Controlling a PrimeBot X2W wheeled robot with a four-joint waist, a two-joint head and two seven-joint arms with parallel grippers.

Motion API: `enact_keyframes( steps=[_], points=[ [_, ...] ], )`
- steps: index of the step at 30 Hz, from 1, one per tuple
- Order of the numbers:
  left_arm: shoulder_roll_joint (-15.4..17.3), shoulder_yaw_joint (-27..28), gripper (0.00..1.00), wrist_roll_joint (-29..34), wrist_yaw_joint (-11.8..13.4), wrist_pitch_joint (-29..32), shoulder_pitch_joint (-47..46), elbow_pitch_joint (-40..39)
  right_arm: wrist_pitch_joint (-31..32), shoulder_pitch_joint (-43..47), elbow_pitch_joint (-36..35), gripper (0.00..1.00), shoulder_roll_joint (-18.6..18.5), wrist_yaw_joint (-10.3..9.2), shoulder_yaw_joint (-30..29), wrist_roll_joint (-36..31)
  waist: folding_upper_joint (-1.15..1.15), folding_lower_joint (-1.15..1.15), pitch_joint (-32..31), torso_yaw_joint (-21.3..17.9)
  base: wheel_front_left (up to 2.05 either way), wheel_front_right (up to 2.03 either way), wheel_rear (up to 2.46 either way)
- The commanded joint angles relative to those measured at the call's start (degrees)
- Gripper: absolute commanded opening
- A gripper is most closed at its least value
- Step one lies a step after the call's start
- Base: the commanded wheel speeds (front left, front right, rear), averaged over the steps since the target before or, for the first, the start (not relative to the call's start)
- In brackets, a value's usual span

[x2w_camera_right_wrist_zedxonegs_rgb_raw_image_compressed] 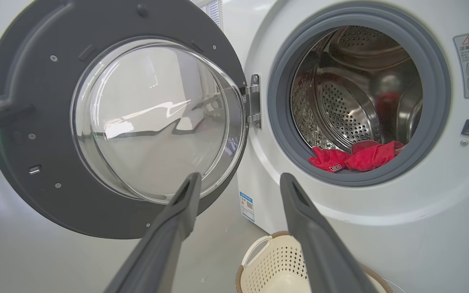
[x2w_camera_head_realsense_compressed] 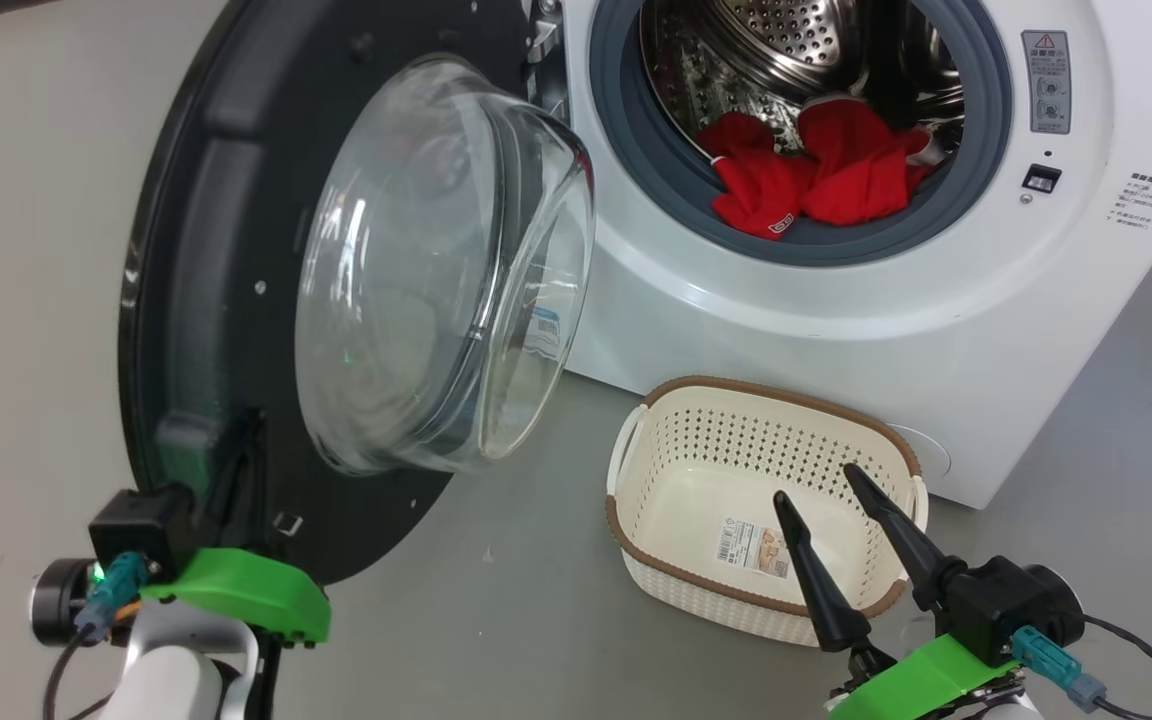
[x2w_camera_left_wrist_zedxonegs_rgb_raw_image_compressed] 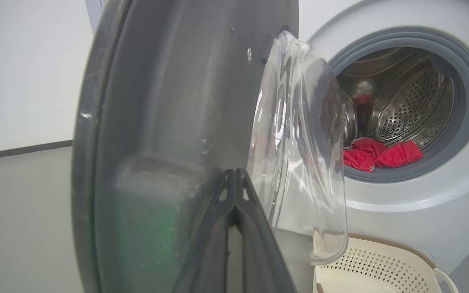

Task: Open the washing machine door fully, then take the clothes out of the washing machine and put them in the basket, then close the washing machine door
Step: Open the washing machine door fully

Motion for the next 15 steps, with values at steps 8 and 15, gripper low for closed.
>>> enact_keyframes(
  steps=[8, 15],
  points=[
    [3.8, 4.93, 0.0, -0.25, 0.94, -1.95, -5.25, 3.16, -0.37, -1.28, -1.21, 1.0, 0.07, 0.36, 1.87, -1.64, 0.0, 0.0, 0.35, -0.21, 0.0, 0.0, 0.0],
    [4.39, 7.07, 0.0, -1.05, -0.12, -2.58, -7.51, 6.08, 0.0, -1.42, -1.47, 1.0, 0.07, 0.36, 1.69, -2.73, 0.0, 0.0, 1.41, -0.22, 0.0, 0.0, 0.0]
  ],
)
